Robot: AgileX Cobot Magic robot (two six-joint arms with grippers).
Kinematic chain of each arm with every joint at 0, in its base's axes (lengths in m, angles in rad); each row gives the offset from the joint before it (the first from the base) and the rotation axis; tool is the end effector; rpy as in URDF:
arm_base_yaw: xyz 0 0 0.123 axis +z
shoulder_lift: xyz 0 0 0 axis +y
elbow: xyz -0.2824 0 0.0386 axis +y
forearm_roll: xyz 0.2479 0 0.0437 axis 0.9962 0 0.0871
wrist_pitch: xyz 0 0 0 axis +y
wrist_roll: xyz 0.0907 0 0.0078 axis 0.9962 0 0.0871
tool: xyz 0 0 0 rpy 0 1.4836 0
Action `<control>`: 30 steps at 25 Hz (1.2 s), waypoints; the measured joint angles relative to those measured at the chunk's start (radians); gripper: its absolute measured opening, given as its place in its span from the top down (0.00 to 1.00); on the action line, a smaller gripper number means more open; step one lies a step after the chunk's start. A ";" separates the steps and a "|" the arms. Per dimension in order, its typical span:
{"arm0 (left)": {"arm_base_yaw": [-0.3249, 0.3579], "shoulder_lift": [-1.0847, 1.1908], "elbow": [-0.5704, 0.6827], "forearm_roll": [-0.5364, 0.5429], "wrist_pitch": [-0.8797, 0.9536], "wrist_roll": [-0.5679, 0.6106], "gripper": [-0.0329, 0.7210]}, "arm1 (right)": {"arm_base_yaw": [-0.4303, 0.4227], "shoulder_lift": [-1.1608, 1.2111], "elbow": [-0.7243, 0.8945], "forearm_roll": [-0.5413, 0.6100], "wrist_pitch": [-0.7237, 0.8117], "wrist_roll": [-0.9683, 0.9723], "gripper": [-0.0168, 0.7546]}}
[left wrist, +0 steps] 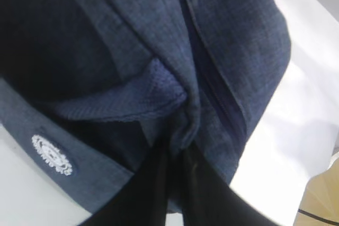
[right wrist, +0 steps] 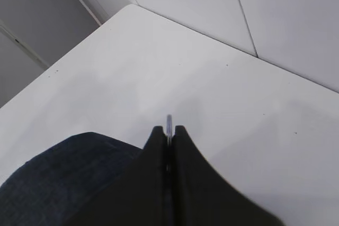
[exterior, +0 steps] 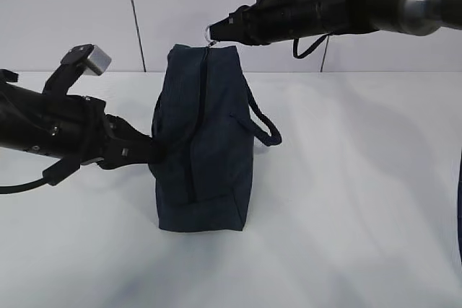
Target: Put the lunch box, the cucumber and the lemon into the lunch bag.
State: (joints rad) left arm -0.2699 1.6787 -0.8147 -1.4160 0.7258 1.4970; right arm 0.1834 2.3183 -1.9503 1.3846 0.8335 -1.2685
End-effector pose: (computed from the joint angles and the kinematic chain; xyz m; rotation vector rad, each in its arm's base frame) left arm 0.2780 -0.1389 0.1851 0.7718 2.2696 -0.9425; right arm 0.5017 0.1605 0.2265 -0.6594 1.9083 0.9635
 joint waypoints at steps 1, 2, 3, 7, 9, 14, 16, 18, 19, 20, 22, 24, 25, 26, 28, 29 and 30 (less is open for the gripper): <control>0.000 0.000 0.002 0.006 -0.004 -0.005 0.94 | 0.000 0.007 -0.002 0.014 -0.002 -0.004 0.95; 0.000 0.000 0.002 0.007 -0.011 -0.006 0.94 | 0.000 0.018 -0.004 0.026 -0.002 -0.008 0.95; 0.000 0.000 0.007 0.010 -0.013 -0.008 0.94 | 0.000 0.026 -0.008 0.040 -0.003 -0.013 0.95; 0.000 0.000 0.021 0.016 -0.026 -0.014 0.94 | -0.002 0.065 -0.031 0.067 -0.008 -0.024 0.95; 0.000 0.000 0.026 0.016 -0.033 -0.014 0.94 | -0.002 0.076 -0.035 0.089 -0.010 -0.035 0.95; 0.000 0.000 0.031 0.012 -0.033 -0.016 0.94 | -0.002 0.076 -0.041 0.148 0.002 -0.064 0.95; 0.000 0.000 0.031 0.010 -0.033 -0.016 0.94 | -0.002 0.077 -0.041 0.150 0.006 -0.066 0.95; 0.000 0.000 0.031 0.005 -0.033 -0.018 0.94 | -0.002 0.077 -0.041 0.151 0.008 -0.067 0.95; 0.000 0.000 0.033 -0.001 -0.033 -0.018 0.94 | -0.002 0.077 -0.041 0.151 0.010 -0.067 0.95; 0.000 0.000 0.033 -0.009 -0.033 -0.020 0.94 | -0.002 0.077 -0.041 0.153 0.012 -0.067 0.95; 0.000 0.000 0.035 -0.042 -0.033 -0.022 0.93 | -0.004 0.077 -0.041 0.153 0.018 -0.068 0.95; 0.000 0.000 0.040 -0.083 -0.033 -0.038 0.90 | -0.004 0.077 -0.041 0.154 0.029 -0.068 0.95; 0.000 0.000 0.041 -0.098 -0.033 -0.047 0.87 | -0.004 0.077 -0.041 0.154 0.032 -0.068 0.95; 0.000 0.000 0.041 -0.107 -0.033 -0.057 0.82 | -0.004 0.077 -0.043 0.155 0.037 -0.068 0.95; 0.000 0.000 0.041 -0.107 -0.033 -0.084 0.62 | -0.005 0.077 -0.043 0.155 0.046 -0.071 0.95; 0.000 0.000 0.041 -0.105 -0.029 -0.108 0.52 | -0.005 0.077 -0.043 0.155 0.048 -0.071 0.95; 0.000 0.000 0.043 -0.100 -0.021 -0.131 0.39 | -0.005 0.077 -0.043 0.155 0.050 -0.071 0.95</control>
State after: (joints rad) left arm -0.2699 1.6787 -0.7717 -1.5160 0.7048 1.3664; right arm 0.1780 2.3949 -1.9933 1.5398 0.8831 -1.3393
